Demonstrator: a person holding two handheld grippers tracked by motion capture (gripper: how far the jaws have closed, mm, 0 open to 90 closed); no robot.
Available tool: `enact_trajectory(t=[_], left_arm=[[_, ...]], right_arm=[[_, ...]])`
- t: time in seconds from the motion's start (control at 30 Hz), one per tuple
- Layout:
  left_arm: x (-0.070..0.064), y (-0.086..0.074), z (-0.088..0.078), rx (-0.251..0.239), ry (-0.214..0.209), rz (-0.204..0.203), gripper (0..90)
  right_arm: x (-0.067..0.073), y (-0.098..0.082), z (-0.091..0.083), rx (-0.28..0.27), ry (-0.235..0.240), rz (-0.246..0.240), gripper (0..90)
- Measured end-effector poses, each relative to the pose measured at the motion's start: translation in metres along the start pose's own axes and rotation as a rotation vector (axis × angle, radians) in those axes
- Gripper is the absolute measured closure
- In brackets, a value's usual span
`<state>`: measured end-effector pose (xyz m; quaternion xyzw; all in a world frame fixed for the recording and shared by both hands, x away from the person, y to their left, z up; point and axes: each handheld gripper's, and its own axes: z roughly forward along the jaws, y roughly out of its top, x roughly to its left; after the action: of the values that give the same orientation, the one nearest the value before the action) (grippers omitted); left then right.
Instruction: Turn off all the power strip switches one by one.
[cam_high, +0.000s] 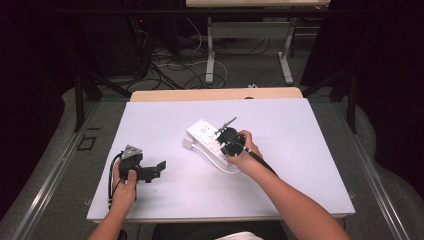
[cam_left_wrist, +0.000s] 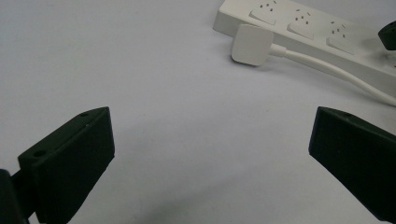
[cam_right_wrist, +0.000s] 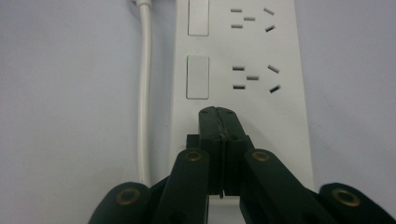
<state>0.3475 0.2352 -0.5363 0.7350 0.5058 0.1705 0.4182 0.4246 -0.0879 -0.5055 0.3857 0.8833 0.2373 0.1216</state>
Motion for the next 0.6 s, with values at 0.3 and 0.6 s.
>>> enact_trajectory(t=[0.3,0.6], left_arm=[[0.000,0.000,0.000,-0.002,-0.001,0.001,0.2],[0.000,0.000,0.000,-0.004,-0.001,0.000,0.3]], right_arm=[[-0.002,0.017,0.000,-0.016,0.023,0.013,90.0],[-0.001,0.029,0.001,-0.042,0.040,0.021,90.0]])
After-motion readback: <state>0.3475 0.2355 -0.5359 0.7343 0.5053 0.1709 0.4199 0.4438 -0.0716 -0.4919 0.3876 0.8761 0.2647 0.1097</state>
